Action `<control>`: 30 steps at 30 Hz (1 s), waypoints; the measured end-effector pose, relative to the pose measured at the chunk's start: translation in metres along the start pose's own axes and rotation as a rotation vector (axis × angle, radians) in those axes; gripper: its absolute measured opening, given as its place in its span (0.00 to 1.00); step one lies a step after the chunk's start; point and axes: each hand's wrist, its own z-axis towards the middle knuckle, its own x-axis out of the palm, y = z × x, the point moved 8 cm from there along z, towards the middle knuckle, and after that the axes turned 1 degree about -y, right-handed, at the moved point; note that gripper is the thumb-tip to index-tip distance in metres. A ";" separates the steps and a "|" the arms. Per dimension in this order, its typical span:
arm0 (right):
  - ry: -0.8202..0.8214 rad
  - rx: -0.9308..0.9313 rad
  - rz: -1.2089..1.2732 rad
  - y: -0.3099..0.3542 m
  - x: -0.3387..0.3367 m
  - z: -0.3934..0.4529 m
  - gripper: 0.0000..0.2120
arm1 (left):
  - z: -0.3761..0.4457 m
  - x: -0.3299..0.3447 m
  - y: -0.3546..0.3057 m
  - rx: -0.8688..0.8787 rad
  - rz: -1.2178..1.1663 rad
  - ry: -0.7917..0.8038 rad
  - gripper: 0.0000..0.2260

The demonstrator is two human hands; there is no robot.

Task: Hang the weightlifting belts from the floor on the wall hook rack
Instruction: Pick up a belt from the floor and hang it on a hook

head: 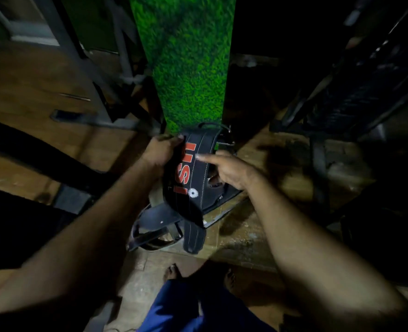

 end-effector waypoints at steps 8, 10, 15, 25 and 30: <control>-0.303 -0.070 0.484 0.101 -0.009 -0.024 0.17 | -0.037 0.012 -0.092 0.316 -0.021 0.209 0.05; -0.319 -0.083 0.453 0.110 -0.003 -0.024 0.11 | -0.036 -0.003 -0.096 0.293 0.009 0.235 0.05; -0.176 -0.389 0.248 0.170 0.054 -0.035 0.04 | -0.025 -0.042 -0.131 0.222 0.012 0.162 0.06; -0.295 -0.070 0.377 0.201 0.080 -0.022 0.34 | -0.024 -0.048 -0.205 0.534 0.025 0.405 0.06; -0.359 -0.126 0.487 0.209 0.090 -0.024 0.13 | -0.022 -0.061 -0.212 0.473 0.034 0.475 0.04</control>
